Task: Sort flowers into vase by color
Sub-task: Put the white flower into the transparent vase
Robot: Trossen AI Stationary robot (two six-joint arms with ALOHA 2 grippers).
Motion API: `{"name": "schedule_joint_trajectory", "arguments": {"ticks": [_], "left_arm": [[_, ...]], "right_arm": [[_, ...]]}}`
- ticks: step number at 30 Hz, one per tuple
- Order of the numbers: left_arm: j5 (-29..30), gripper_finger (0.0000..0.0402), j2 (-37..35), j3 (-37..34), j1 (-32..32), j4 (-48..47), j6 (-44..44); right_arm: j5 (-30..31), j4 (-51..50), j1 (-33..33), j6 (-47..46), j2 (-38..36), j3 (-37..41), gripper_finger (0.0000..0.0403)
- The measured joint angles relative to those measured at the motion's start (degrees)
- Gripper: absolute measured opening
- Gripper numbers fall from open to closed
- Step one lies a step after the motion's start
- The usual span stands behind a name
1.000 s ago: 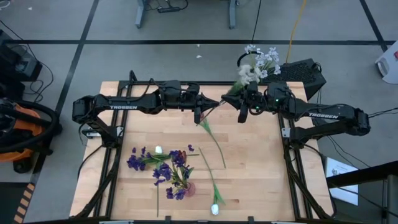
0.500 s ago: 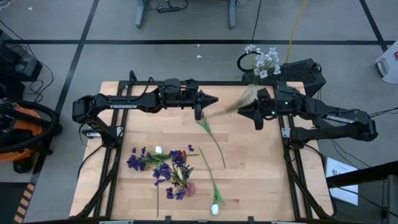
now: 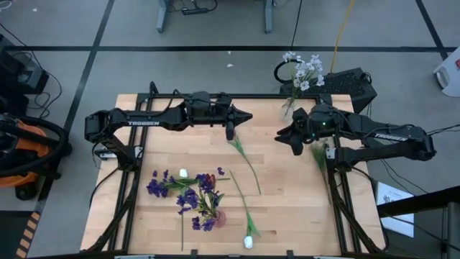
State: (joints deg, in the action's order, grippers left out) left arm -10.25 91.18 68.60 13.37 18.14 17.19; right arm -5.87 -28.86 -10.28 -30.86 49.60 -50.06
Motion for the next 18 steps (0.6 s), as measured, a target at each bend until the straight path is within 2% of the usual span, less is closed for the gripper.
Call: {"name": "schedule_joint_trajectory", "arguments": {"ticks": [4,7,9,15,18], "left_arm": [[0.8,0.0027,0.0,0.0,0.1,-0.4,0.1],[1.8,0.0028,0.0,0.0,0.1,-0.8,0.4],[1.8,0.0028,0.0,0.0,0.1,-0.9,0.4],[1.8,0.0029,0.0,0.0,0.0,-1.6,0.4],[1.8,0.0029,0.0,0.0,0.1,-1.6,0.5]], "right_arm": [[-0.1,1.6,0.1,0.0,0.3,0.0,0.0159],[-0.1,-1.3,0.1,-1.7,0.4,0.0,0.016],[0.3,-6.2,0.0,-4.8,0.3,0.0,0.016],[7.1,-26.8,-0.1,-13.2,1.8,0.0,0.016],[9.6,-32.9,-0.1,-15.2,4.2,0.0,0.016]]}}
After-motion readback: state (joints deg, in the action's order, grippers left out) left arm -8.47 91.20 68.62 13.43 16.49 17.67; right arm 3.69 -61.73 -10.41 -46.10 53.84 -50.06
